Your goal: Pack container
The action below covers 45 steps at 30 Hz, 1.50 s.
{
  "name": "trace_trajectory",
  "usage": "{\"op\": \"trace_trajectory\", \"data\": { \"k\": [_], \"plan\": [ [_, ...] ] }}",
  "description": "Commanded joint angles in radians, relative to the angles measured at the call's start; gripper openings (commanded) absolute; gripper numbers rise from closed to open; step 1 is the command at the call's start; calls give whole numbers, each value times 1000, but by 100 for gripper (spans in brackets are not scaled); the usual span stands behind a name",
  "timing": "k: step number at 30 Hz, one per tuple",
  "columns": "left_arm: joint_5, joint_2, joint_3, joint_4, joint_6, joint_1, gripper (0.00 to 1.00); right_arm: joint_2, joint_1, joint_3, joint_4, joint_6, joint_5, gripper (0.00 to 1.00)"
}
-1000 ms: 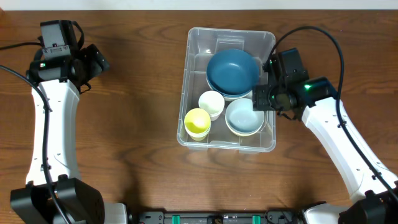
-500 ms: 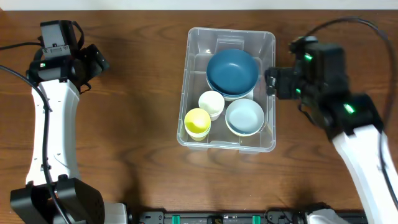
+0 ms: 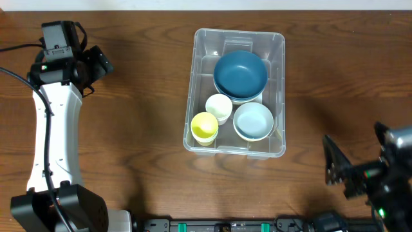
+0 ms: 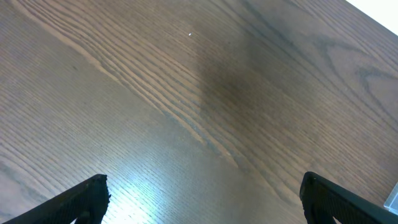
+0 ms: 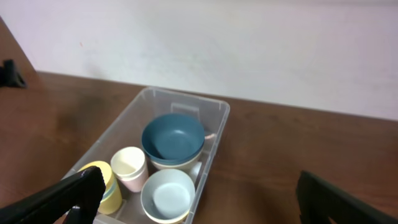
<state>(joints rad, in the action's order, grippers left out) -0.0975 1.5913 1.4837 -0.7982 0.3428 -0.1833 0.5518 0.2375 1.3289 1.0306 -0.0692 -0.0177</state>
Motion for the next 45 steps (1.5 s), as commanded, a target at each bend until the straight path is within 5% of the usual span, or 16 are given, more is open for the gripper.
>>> {"op": "trace_trajectory", "data": {
  "k": [1, 11, 17, 45],
  "plan": [
    [-12, -8, 8, -2, -2, -3, 98, -37, -8, 0, 13, 19, 7, 99],
    [-12, -8, 8, -2, -2, -3, 98, -59, -8, 0, 89, 41, 74, 99],
    [-12, -8, 8, -2, -2, -3, 98, -59, -8, 0, 94, 48, -70, 99],
    [-12, -8, 8, -2, -2, -3, 98, -144, -28, -80, -224, 430, -9, 99]
  ]
}}
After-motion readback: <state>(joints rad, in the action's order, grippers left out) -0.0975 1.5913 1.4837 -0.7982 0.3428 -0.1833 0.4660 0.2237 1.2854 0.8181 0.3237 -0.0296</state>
